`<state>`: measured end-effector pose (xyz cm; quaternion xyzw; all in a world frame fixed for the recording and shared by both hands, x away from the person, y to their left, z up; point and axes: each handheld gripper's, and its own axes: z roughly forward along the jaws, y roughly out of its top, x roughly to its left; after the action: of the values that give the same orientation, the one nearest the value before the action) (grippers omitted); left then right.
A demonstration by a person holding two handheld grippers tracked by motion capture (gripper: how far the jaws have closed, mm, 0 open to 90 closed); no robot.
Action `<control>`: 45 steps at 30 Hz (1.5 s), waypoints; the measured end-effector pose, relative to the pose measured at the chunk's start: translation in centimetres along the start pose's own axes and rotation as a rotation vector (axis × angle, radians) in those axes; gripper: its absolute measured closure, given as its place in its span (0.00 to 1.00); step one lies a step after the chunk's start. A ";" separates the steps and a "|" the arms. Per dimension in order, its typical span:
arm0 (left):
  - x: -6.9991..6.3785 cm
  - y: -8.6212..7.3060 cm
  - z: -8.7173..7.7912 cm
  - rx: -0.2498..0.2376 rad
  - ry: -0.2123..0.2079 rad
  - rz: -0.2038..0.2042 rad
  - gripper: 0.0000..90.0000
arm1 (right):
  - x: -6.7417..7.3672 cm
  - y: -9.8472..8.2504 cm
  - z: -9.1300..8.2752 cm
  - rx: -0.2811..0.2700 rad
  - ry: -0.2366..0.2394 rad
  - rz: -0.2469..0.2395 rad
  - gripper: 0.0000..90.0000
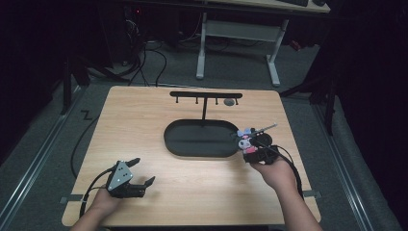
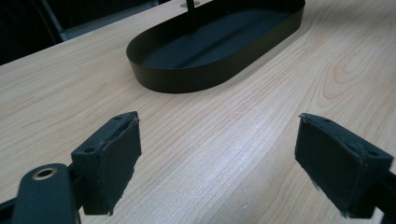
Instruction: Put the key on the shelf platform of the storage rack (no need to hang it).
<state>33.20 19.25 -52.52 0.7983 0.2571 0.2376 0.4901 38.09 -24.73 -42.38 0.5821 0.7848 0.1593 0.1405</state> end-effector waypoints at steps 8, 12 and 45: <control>0.0 0.0 0.0 0.000 -0.002 -0.003 0.17 | 0.8 1.0 0.5 -0.003 0.012 -0.010 0.56; 0.0 0.0 0.0 0.000 -0.004 0.000 0.17 | 1.2 1.6 0.7 -0.001 0.011 -0.021 0.56; 0.1 0.0 -0.1 -0.009 -0.011 -0.006 0.17 | 3.8 7.8 6.7 0.001 0.063 -0.004 0.56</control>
<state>33.20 19.42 -52.49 0.7966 0.2558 0.2327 0.4959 46.54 -18.38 -45.40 0.5753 0.7901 0.1772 0.1157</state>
